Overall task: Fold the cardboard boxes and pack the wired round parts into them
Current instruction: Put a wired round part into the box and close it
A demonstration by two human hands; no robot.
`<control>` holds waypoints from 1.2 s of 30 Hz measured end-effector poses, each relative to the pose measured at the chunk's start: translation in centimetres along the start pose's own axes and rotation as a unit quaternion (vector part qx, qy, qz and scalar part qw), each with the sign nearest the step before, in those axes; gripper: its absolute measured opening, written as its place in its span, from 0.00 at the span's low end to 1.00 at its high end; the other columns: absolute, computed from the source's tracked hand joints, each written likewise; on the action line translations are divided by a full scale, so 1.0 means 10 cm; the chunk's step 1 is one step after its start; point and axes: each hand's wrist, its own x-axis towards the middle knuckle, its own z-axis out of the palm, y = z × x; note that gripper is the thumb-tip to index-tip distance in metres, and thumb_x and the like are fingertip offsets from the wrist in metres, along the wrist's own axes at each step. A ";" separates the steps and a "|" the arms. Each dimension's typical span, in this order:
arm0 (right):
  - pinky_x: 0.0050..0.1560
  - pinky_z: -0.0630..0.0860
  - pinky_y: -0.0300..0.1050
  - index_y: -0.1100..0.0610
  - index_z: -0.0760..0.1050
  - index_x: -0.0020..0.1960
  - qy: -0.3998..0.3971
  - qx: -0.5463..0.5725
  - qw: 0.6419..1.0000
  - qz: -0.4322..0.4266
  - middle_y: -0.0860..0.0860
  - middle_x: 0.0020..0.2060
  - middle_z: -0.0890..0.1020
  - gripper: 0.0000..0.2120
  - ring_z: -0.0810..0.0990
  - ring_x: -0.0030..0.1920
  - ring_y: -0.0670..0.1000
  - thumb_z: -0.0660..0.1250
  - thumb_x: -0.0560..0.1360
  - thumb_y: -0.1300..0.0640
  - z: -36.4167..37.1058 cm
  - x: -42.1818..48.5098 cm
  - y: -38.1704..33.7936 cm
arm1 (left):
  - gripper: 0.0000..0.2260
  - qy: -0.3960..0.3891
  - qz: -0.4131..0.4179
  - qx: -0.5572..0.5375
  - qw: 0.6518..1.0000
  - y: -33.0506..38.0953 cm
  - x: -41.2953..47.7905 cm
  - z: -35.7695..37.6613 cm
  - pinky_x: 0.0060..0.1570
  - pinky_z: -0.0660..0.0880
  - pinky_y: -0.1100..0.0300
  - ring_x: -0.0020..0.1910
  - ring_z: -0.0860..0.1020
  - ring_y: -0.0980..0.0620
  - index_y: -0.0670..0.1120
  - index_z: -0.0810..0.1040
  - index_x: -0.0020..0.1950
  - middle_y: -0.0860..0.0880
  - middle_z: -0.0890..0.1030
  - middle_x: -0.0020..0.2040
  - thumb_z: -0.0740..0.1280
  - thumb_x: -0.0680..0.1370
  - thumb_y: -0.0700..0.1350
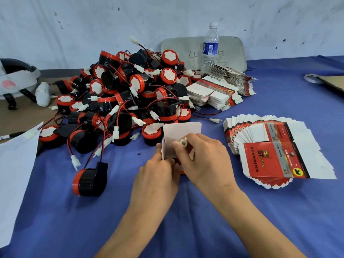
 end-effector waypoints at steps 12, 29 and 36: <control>0.39 0.77 0.52 0.54 0.72 0.51 -0.040 0.172 0.979 0.097 0.54 0.40 0.83 0.01 0.81 0.38 0.54 0.61 0.80 0.57 0.15 0.00 0.04 | 0.06 0.037 0.045 -0.109 0.992 -0.04 0.00 -0.05 0.38 0.73 0.54 0.43 0.76 0.47 0.48 0.80 0.50 0.53 0.77 0.52 0.63 0.79 0.44; 0.44 0.73 0.49 0.63 0.80 0.46 -0.147 0.007 0.989 0.026 0.54 0.49 0.79 0.07 0.75 0.48 0.56 0.62 0.73 0.67 0.17 0.09 0.09 | 0.03 0.062 0.069 -0.168 0.981 -0.02 0.02 -0.03 0.38 0.76 0.49 0.38 0.79 0.46 0.41 0.80 0.39 0.50 0.81 0.46 0.72 0.73 0.39; 0.58 0.61 0.37 0.57 0.79 0.57 -0.270 -0.113 0.951 -0.103 0.51 0.56 0.77 0.15 0.68 0.59 0.53 0.55 0.78 0.63 0.07 0.12 0.16 | 0.09 0.045 0.109 -0.156 0.981 -0.10 0.03 -0.07 0.34 0.74 0.52 0.39 0.77 0.51 0.52 0.72 0.36 0.55 0.80 0.49 0.71 0.72 0.44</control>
